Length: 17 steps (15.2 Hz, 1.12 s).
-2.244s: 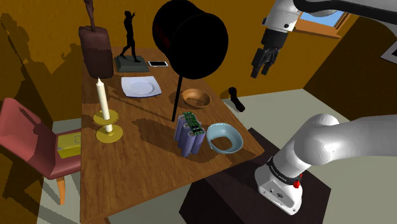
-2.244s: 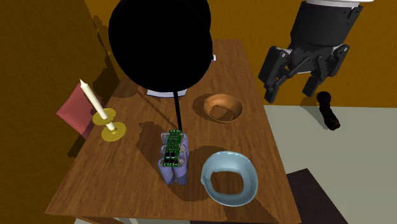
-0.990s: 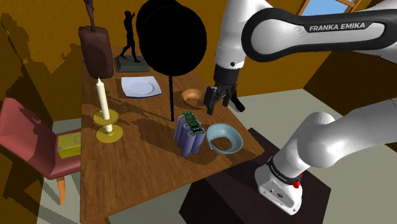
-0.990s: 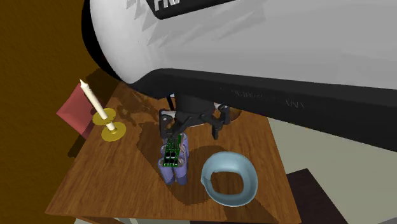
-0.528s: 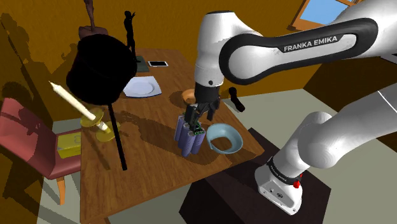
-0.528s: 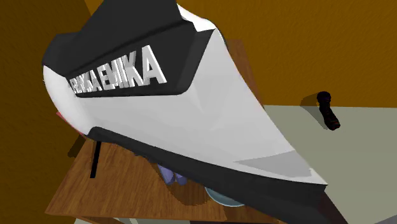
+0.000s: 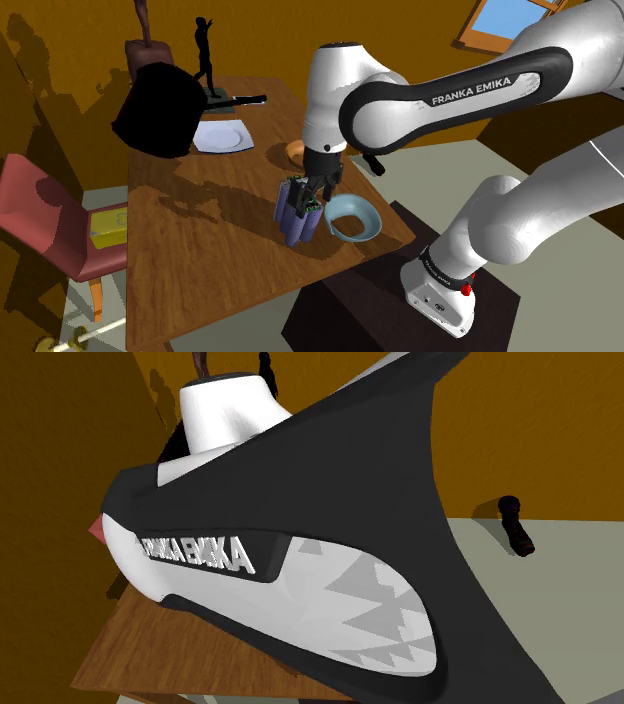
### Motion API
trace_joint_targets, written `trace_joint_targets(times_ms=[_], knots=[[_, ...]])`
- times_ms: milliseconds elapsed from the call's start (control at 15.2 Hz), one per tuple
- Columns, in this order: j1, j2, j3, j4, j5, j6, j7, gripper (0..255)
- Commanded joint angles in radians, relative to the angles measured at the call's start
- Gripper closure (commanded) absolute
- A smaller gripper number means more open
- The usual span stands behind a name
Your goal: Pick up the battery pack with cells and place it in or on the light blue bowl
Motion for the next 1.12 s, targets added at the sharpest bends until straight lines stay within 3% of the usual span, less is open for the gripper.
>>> trace_joint_targets(times_ms=[0,264,330,1056], knots=[[0.000,0.003,0.002,-0.001,0.000,0.004,0.001,0],[0.000,0.003,0.002,-0.001,0.000,0.004,0.001,0],[0.000,0.003,0.002,-0.001,0.000,0.004,0.001,255],[0.001,-0.013,-0.004,0.015,0.000,-0.027,0.002,255]])
